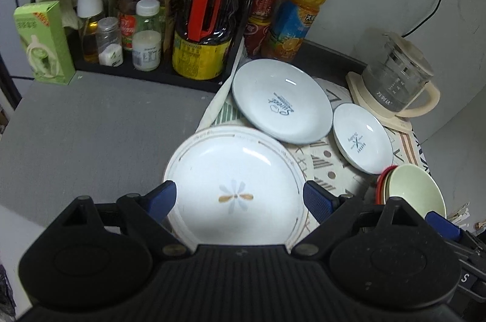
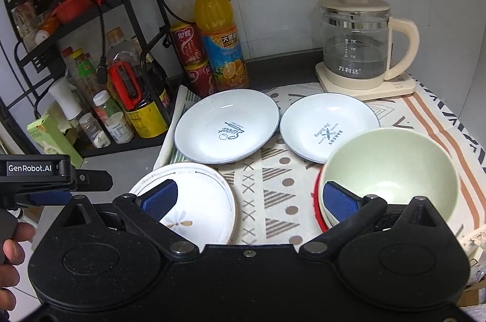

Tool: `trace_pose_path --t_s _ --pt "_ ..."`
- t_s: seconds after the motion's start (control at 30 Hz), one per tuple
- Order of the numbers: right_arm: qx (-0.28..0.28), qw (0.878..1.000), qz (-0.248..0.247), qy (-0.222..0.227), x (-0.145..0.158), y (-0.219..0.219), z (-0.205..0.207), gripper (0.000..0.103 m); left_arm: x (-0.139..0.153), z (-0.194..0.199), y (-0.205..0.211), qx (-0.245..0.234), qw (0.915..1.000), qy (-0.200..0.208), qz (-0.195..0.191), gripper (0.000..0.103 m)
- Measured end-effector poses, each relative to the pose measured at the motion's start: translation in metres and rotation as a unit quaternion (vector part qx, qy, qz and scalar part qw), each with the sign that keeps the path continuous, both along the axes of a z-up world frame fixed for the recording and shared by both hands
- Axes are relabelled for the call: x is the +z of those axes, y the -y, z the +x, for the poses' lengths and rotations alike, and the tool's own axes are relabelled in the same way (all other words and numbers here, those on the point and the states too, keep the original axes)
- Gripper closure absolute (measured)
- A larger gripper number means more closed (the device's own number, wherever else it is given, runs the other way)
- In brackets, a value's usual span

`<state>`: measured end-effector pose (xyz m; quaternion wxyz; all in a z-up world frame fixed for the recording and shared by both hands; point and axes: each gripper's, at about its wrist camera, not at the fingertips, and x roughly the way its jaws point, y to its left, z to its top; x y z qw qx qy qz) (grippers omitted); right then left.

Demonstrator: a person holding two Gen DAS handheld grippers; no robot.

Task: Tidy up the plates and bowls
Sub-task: 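Move both grippers toward the white 'Sweet' plate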

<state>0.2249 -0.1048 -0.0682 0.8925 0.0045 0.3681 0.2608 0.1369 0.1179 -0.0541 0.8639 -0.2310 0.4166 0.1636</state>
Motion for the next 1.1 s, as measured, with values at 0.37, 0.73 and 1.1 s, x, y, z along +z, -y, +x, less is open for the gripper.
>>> trace_pose_path --t_s 0.37,0.73,1.1 --pt "-0.012 1.0 -0.008 -0.015 -0.009 -0.041 0.036 0.0 -0.011 0.05 -0.035 -0.026 0.9996 0.002 -0.011 0.014" --pt "-0.015 0.999 -0.023 -0.041 -0.03 -0.07 0.072 0.006 -0.033 0.097 -0.061 -0.047 0.9986 -0.007 -0.023 0.014" --pt "-0.037 0.995 -0.024 -0.094 -0.067 -0.091 0.107 0.021 -0.068 0.138 -0.072 -0.059 0.9971 -0.032 -0.035 0.025"
